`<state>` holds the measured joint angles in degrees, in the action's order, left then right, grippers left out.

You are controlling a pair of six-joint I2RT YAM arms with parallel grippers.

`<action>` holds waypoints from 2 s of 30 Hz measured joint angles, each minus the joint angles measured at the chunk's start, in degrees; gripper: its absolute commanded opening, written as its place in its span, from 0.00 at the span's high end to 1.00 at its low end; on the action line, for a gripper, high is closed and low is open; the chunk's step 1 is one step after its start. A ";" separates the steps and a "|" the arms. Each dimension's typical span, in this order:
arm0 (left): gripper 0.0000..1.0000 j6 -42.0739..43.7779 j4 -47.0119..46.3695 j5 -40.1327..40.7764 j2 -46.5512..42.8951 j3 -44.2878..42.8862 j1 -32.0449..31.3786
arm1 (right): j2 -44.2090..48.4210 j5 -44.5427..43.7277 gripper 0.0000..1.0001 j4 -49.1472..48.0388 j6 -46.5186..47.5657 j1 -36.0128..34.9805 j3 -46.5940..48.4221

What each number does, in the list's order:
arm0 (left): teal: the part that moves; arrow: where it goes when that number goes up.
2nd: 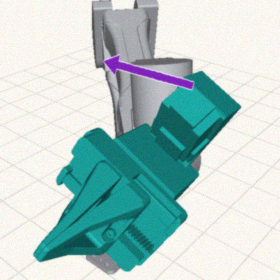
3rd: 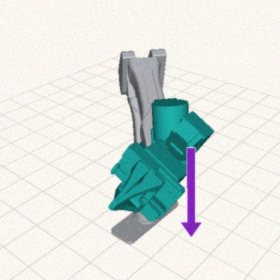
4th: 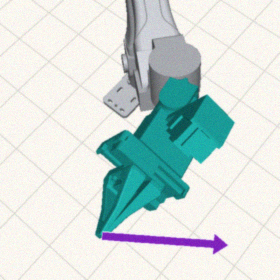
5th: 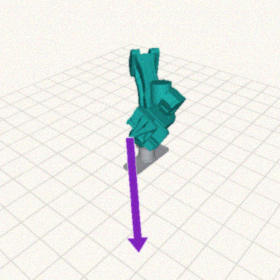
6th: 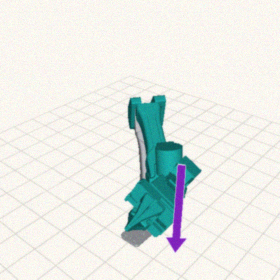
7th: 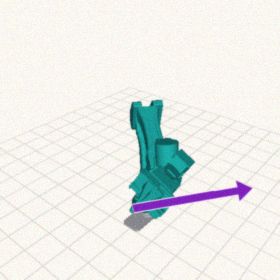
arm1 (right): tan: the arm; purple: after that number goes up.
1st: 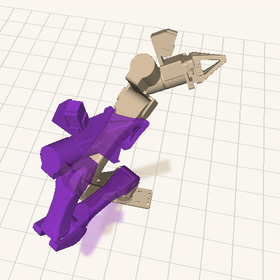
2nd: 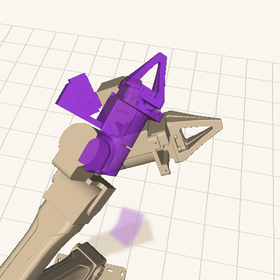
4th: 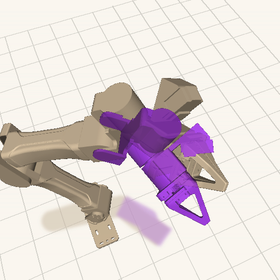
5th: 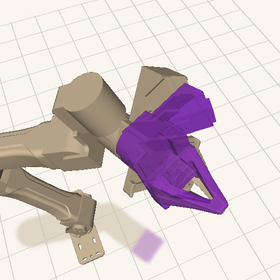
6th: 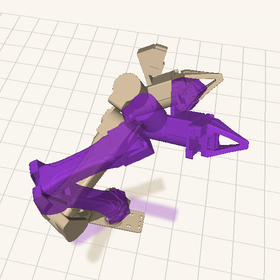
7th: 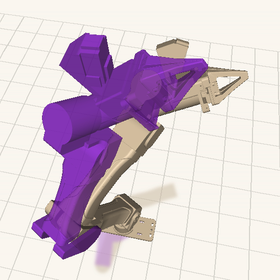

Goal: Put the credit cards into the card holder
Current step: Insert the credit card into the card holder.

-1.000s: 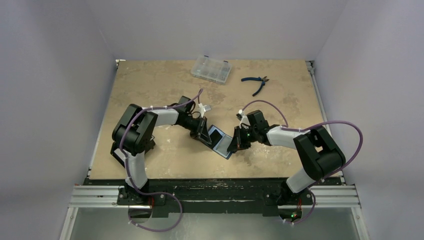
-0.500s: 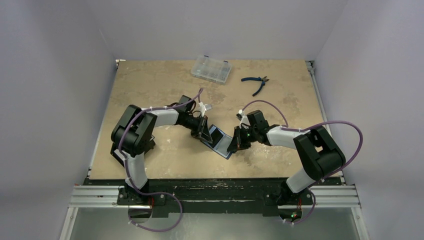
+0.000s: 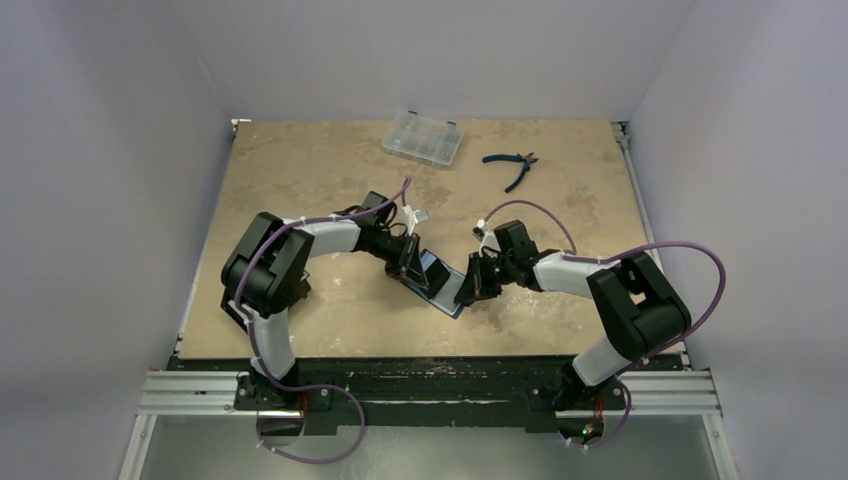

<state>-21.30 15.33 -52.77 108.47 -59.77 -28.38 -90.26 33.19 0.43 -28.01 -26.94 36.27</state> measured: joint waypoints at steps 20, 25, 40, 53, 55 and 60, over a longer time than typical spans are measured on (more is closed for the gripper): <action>1.00 1.46 0.55 0.46 2.97 -0.02 0.24 | 0.00 0.57 1.00 -0.59 0.02 0.22 -0.28; 1.00 1.33 0.17 -1.01 4.00 -0.04 0.24 | 0.00 0.59 1.00 -0.61 0.00 0.22 -0.28; 1.00 -0.76 -3.93 -0.37 4.90 -0.81 -0.85 | 0.00 0.72 1.00 -0.66 0.02 0.22 -0.28; 1.00 -0.94 -3.80 0.50 5.55 -1.90 -1.27 | 0.00 0.83 1.00 -0.79 0.02 0.35 -0.42; 1.00 -0.39 -3.04 0.66 5.99 -2.75 -1.33 | 0.00 0.83 1.00 -0.87 0.02 0.35 -0.46; 1.00 -0.11 -2.82 0.63 6.73 -3.54 -1.33 | 0.00 0.85 1.00 -1.05 0.02 0.35 -0.50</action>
<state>-21.41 12.51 -52.14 115.20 -63.31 -29.71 -90.26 34.04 -0.62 -27.99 -26.59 35.77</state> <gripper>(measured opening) 0.031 0.029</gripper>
